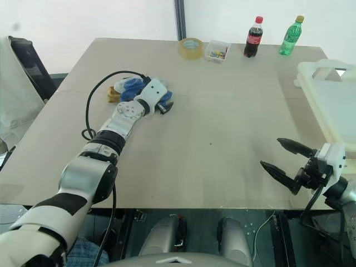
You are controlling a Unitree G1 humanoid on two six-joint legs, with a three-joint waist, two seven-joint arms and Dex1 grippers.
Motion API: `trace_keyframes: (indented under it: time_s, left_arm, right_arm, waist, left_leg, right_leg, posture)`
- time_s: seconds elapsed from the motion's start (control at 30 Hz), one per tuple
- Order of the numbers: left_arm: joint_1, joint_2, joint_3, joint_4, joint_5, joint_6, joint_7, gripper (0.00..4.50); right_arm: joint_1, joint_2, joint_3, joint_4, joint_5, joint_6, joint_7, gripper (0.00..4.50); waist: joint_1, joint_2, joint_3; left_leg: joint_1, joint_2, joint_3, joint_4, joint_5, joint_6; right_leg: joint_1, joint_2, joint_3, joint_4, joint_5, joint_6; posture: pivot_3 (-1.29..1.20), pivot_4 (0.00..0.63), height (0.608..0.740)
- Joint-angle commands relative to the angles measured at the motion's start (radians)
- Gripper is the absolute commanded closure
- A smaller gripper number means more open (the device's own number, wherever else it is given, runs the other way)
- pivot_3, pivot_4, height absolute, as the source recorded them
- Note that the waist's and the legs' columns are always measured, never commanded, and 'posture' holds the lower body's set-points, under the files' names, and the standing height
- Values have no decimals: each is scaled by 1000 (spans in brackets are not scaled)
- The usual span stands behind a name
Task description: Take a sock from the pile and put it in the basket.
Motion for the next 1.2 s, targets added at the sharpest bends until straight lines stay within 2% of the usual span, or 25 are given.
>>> trace_keyframes:
  time_s: [0.03, 0.3, 0.37, 0.57, 0.6, 0.63, 0.87, 1.0, 1.03, 1.2]
  left_arm:
    - [-41, -14, 14, 16, 1, 26, 44, 71]
    - [-63, -45, 41, 53, -10, 66, 152, 71]
    - [-70, -51, 49, 59, -12, 68, 177, 914]
    - [-81, -64, 56, 74, -4, 71, 203, 3823]
    - [-81, -64, 56, 75, -4, 70, 204, 4245]
    - [-81, -66, 56, 75, -3, 67, 207, 4387]
    - [-75, -73, 64, 40, -15, 48, 195, 4387]
    - [-32, -65, 71, -65, -39, 84, 134, 4387]
    - [-4, -62, 75, -123, -53, 115, 104, 4387]
    - [305, 1, 48, -705, -121, 475, -122, 4387]
  right_arm:
    - [7, 4, -29, -16, 2, -24, -7, 0]
    - [19, -2, -39, -13, 1, -24, -3, 0]
    - [22, -3, -39, -12, 0, -26, -1, 0]
    - [19, -5, -35, -11, -4, -28, -2, 0]
    - [19, -4, -34, -11, -4, -28, -3, 0]
    - [21, -4, -35, -11, -5, -30, -2, 0]
    - [27, -2, -34, -16, -7, -30, -6, 0]
    - [38, 1, -37, -28, -5, -30, -12, 0]
    - [43, 2, -39, -32, -4, -30, -14, 0]
    - [72, 7, -49, -45, -1, -33, -23, 0]
  waist:
    - [-1, 0, 0]
    - [0, 0, 0]
    - [0, 0, 0]
    - [0, 0, 0]
    - [0, 0, 0]
    - [0, 0, 0]
    - [0, 0, 0]
    - [1, 0, 0]
    - [0, 0, 0]
    - [-22, 1, -1]
  left_leg:
    - [0, 0, 0, 0, 0, 0]
    - [0, 0, 0, 1, 0, 0]
    - [0, 0, 0, 1, 0, 0]
    - [0, 0, 0, 1, 0, 0]
    - [0, 0, 0, 1, 0, 0]
    - [0, 0, 0, 1, 0, 0]
    - [0, 0, 0, 1, 0, 0]
    - [0, 0, 0, 1, 0, 0]
    - [0, 0, 0, 1, 0, 0]
    - [1, 2, 0, 0, 1, -1]
  right_leg:
    - [0, 0, 0, 0, 0, 0]
    - [0, 0, 0, 1, 0, 0]
    - [0, 0, 0, 1, 0, 0]
    - [0, 0, 0, 1, 0, 0]
    - [0, 0, 0, 1, 0, 0]
    - [0, 0, 0, 1, 0, 0]
    - [0, 0, 0, 1, 0, 0]
    - [0, 0, 0, 1, 0, 0]
    - [0, 0, 0, 1, 0, 0]
    - [0, -1, 1, 2, 0, 0]
  posture:
    - [0, 150, 740]
    - [0, 150, 740]
    - [0, 150, 740]
    - [0, 150, 740]
    - [0, 150, 740]
    - [0, 150, 740]
    - [0, 150, 740]
    - [0, 150, 740]
    - [0, 150, 740]
    - [0, 150, 740]
